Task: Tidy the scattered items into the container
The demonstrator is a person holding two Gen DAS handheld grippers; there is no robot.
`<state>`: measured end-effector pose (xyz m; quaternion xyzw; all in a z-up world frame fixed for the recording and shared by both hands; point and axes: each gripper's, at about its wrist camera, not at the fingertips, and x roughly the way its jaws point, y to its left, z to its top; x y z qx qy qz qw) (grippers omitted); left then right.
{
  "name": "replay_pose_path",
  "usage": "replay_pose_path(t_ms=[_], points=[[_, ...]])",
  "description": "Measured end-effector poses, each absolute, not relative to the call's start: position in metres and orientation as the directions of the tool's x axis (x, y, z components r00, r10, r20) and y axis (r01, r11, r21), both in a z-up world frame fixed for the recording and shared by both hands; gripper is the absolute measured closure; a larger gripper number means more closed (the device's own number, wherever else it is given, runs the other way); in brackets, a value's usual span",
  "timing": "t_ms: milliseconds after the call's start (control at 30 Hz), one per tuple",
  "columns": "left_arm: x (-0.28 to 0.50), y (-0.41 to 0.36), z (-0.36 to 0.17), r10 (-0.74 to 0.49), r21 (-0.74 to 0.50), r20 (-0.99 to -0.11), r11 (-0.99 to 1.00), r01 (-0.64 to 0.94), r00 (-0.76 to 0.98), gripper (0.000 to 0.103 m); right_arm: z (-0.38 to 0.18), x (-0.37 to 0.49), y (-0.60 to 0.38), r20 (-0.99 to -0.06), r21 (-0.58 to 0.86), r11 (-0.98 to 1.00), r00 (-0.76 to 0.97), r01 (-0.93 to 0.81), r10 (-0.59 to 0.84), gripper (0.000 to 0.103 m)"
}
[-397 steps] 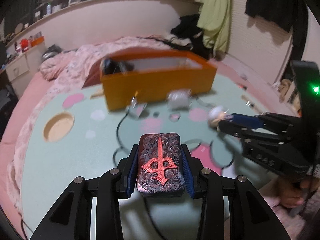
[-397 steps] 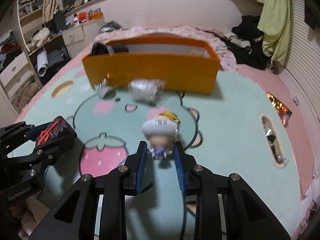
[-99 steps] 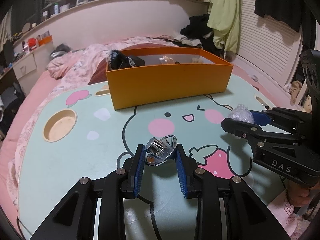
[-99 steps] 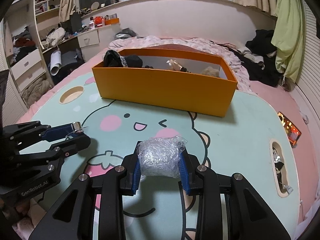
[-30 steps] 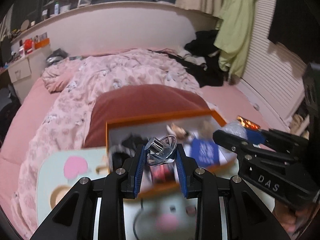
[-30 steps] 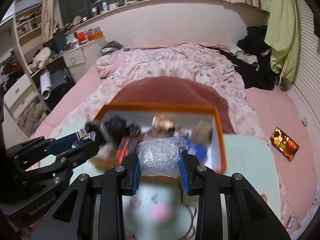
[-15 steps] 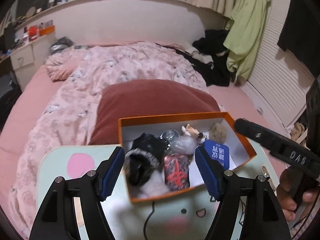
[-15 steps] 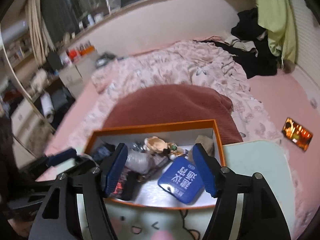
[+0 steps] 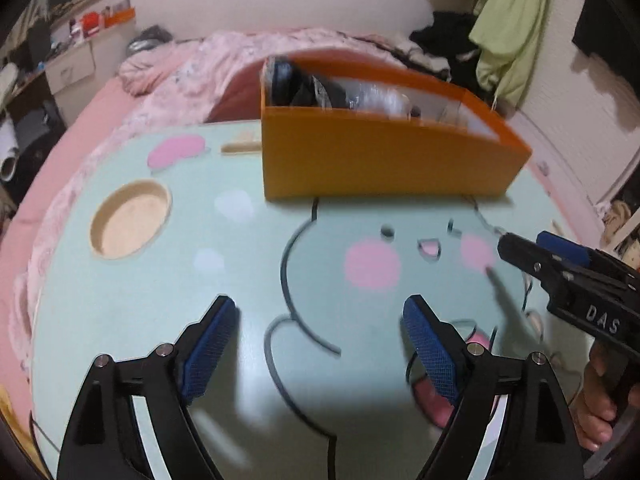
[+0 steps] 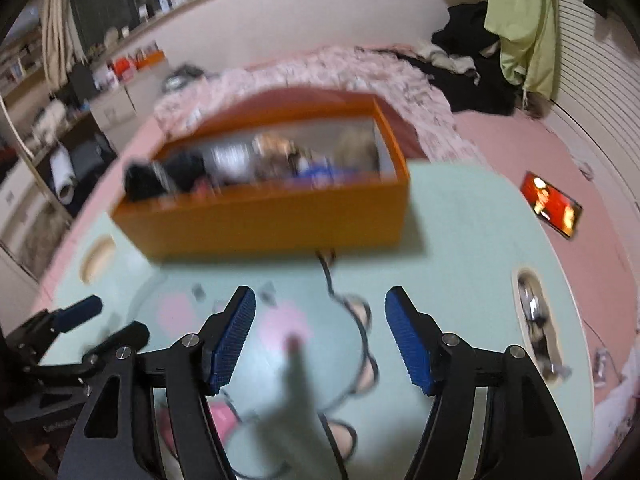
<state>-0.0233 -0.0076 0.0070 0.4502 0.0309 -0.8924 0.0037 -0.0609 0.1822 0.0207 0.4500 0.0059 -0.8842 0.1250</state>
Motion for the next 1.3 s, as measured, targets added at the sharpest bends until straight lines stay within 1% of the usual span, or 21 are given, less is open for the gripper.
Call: replay_pose_path(t_ms=[67,100,133,167,200,267,1300], points=[[-0.02,0.0,0.002,-0.05,0.033,-0.806,-0.999,0.038,-0.59,0.007,0.013,-0.054,0.183,-0.812,0.088,-0.968,-0.546,0.234,-0.206,0.035],[-0.02,0.002,-0.001,-0.058,0.049,-0.808,-0.998,0.031,-0.586,0.0,0.009,-0.05,0.183,-0.815,0.078,-0.967,-0.543,0.241,-0.201,0.034],[-0.02,0.003,-0.003,-0.049,0.042,-0.808,-0.999,0.026,-0.587,0.0,0.005,-0.047,0.181,-0.819,0.064,-0.966,-0.54,0.251,-0.195,0.032],[-0.021,0.002,-0.004,-0.034,0.024,-0.811,-0.999,0.025,-0.584,0.0,0.001,-0.045,0.178,-0.817,0.041,-0.965,-0.548,0.258,-0.181,0.018],[-0.021,-0.001,-0.005,-0.029,0.013,-0.812,-0.999,0.03,-0.584,0.0,-0.002,-0.044,0.175,-0.818,0.008,-0.966,-0.553,0.26,-0.156,0.008],[-0.02,-0.003,-0.006,-0.03,0.007,-0.808,-0.999,0.041,-0.588,0.0,-0.004,-0.046,0.172,-0.825,-0.007,-0.965,-0.546,0.263,-0.143,0.001],[-0.024,-0.004,-0.005,-0.034,0.007,-0.801,-0.999,0.047,-0.597,0.0,-0.01,-0.049,0.177,-0.813,0.003,-0.969,-0.563,0.248,-0.147,0.0]])
